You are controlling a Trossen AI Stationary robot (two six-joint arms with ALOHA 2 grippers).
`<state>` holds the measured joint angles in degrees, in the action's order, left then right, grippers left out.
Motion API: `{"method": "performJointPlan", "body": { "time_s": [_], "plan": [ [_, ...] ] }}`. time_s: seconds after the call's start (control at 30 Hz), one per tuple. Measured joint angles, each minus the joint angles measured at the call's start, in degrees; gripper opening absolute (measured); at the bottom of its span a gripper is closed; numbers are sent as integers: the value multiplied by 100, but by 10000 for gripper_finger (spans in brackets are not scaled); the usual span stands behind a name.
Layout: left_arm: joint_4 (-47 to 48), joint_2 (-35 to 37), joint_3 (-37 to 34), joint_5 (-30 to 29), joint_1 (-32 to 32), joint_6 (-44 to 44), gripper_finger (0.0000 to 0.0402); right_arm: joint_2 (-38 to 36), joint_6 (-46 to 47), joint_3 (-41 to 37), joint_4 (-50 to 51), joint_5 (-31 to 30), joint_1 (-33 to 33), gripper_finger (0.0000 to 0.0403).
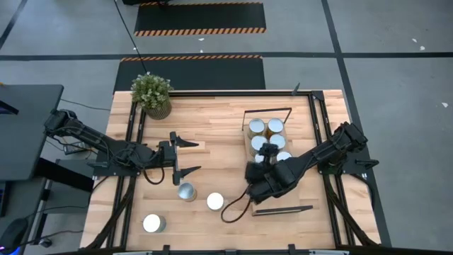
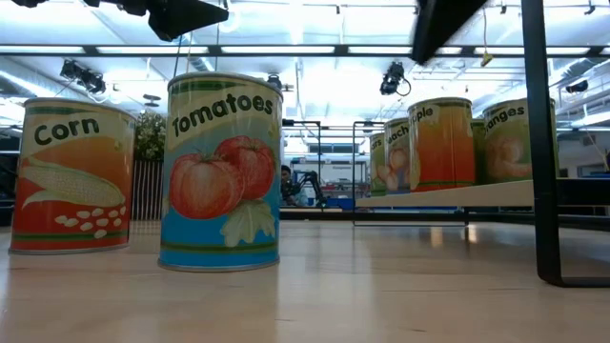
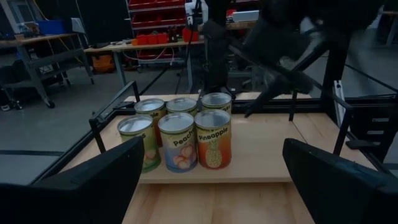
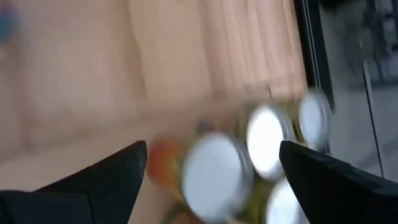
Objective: Pick and place cans onto a shelf
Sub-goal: Put the canned tomatoes on the shelf
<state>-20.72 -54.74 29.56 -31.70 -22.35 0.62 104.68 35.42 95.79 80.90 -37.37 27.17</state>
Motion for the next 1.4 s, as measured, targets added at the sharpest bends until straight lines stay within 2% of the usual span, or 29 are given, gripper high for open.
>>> {"method": "performJointPlan", "body": {
  "time_s": [0.13,0.3,0.5,0.77,0.9,1.03,1.2,1.4],
  "plan": [
    [12,0,0,-1,0,-8,389,0,-996,-3,-1439,90,-4,375],
    [173,0,0,-2,0,-18,389,26,-2138,-315,-3421,839,-152,375],
    [86,151,0,-41,-135,308,389,26,-2457,-579,-4911,1782,-380,375],
    [253,212,-6,-382,-259,436,389,236,-2650,-619,-5793,2066,-382,375],
    [-780,333,-533,-377,-256,772,389,620,-2684,-584,-6071,2258,-370,375],
    [-1500,841,-1124,-332,-245,891,389,945,-2691,-320,-6038,2254,-377,375],
    [-1410,1809,-1574,-323,-262,791,389,1355,-2733,62,-6018,2295,-372,375],
    [-1331,2548,-1874,-362,-304,754,389,1566,-2753,332,-5856,2230,-372,375]
  ]
}}
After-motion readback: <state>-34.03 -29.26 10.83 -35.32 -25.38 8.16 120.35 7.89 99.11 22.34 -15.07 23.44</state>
